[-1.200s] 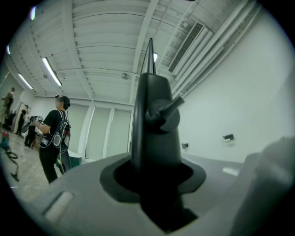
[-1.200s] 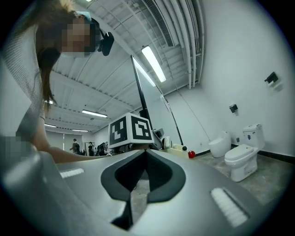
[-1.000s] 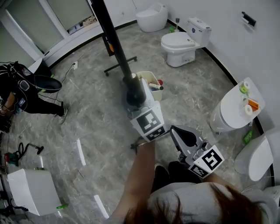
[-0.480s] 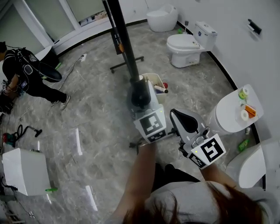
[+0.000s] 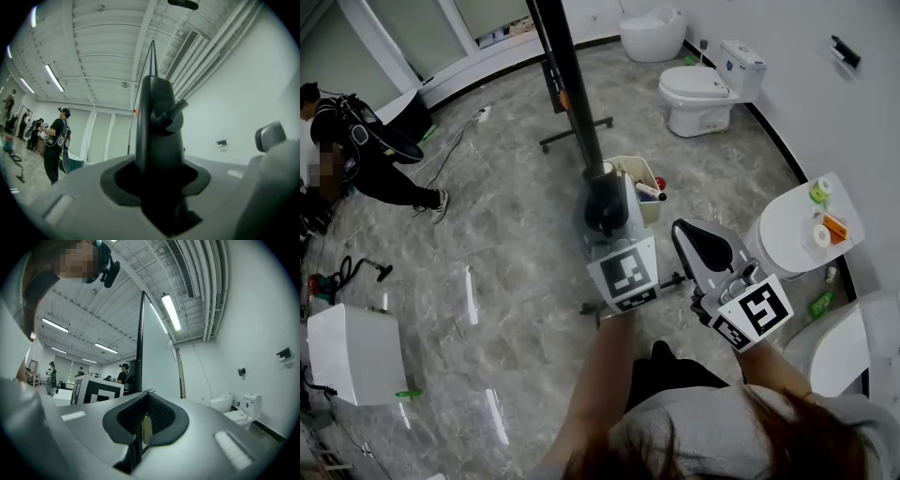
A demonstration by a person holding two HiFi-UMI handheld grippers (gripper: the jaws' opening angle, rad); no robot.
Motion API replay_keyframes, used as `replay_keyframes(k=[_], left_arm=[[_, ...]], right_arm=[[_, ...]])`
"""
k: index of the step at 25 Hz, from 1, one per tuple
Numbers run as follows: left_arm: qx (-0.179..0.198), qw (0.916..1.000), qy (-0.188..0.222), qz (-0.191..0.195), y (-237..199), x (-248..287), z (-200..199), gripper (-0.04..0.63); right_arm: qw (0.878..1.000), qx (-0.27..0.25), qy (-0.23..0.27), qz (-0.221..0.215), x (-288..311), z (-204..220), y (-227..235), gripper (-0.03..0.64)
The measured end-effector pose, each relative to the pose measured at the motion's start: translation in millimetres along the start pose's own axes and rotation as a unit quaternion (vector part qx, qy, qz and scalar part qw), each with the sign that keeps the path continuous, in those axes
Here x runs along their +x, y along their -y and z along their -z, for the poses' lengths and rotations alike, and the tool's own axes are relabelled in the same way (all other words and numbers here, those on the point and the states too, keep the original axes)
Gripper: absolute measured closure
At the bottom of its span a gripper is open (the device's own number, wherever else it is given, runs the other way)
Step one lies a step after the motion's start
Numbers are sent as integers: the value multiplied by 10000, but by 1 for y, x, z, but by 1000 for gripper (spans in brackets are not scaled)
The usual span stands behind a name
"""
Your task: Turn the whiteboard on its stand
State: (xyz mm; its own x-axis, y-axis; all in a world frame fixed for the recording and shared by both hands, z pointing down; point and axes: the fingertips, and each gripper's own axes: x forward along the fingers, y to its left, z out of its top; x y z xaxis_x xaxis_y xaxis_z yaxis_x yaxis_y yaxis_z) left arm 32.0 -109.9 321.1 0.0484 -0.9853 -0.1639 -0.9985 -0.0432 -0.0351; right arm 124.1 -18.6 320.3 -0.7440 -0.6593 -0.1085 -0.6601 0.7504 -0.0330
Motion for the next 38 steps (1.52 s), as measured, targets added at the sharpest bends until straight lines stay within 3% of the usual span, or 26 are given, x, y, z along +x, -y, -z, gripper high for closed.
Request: replay_keyframes(k=[15,19,26,34,38], left_arm=[[-68,9987,125,480,23,-107,-19,391],[-161,9984,6,539,27,-133,-9,388],[-88,9982,195,568,39,-173,-31,390],[-96,9978,183,636,55,-214,-32,390],[-86,9987,215,459,47,-234,-41,410]], right_arm=[[9994,-9,-37,347,-65,-2,-80,615],[9988,-129,-49,472,-78,-8,-94,615],[9966,-339,-30,747,-104,-14,-105,615],[9986,-228,13,485,-123,-15,-120,615],[9991,-183,-16,391,-134,-19,-136,615]])
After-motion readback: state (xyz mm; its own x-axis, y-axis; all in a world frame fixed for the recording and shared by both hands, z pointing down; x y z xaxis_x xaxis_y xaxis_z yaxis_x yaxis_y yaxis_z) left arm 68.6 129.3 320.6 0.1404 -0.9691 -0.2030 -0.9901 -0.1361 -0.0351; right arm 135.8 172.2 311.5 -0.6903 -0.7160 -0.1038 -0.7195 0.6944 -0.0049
